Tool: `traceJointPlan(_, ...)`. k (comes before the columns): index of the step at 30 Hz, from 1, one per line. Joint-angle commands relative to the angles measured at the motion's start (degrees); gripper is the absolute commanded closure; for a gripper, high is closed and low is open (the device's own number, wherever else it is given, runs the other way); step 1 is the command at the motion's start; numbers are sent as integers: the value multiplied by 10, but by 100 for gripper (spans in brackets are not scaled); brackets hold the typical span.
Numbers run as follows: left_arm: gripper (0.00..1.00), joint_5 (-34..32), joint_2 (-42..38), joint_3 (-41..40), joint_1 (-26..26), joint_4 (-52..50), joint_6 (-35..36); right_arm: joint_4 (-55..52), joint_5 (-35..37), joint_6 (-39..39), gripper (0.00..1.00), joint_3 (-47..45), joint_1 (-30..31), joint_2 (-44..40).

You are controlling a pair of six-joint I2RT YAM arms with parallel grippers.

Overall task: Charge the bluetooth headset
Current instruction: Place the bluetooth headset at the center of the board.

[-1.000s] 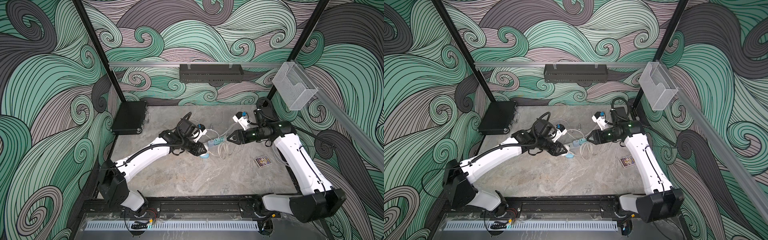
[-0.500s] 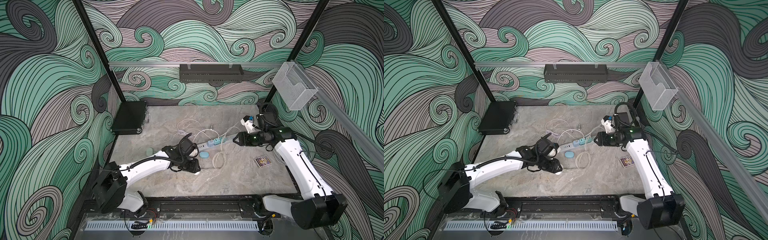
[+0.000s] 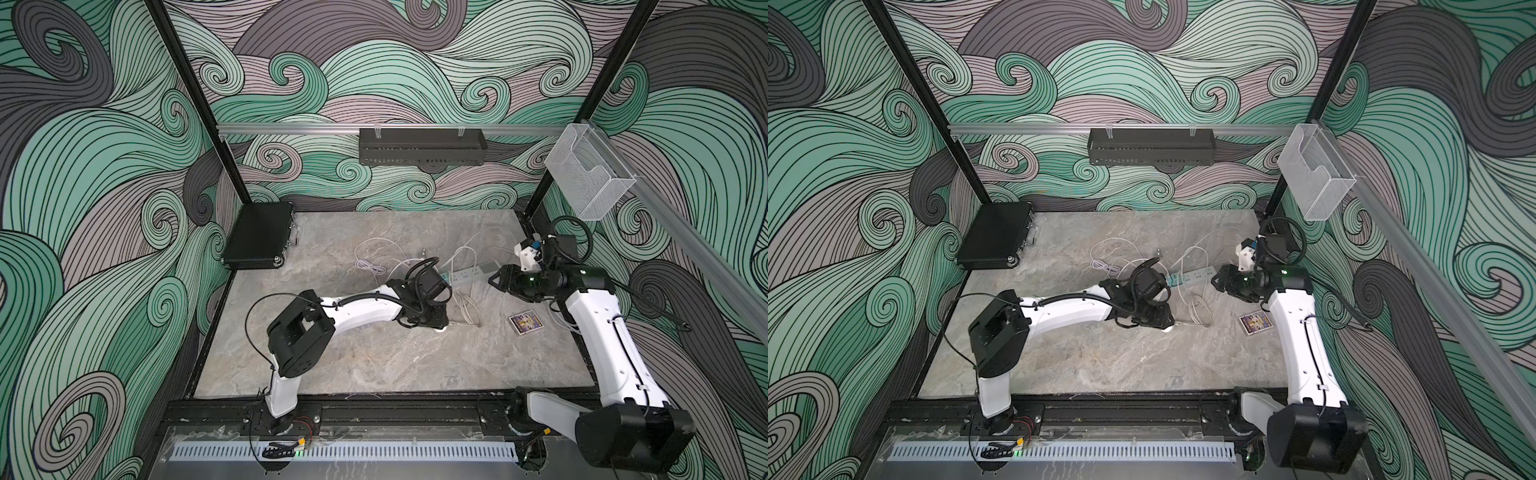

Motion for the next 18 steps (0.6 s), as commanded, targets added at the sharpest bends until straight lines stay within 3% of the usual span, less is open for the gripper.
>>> traceJointPlan(1, 99, -10, 41, 49, -20, -3, -17, 15, -11, 25, 43, -4, -11, -14)
traceJointPlan(8, 90, -18, 85, 74, -24, -9, -28, 22, -21, 30, 43, -13, -18, -20)
traceJointPlan(13, 57, -23, 87, 76, -23, -17, -22, 24, -25, 24, 42, -15, -18, -20)
traceJointPlan(18, 43, -25, 42, 50, -23, 15, 18, 34, -28, 7, 41, -21, -18, -37)
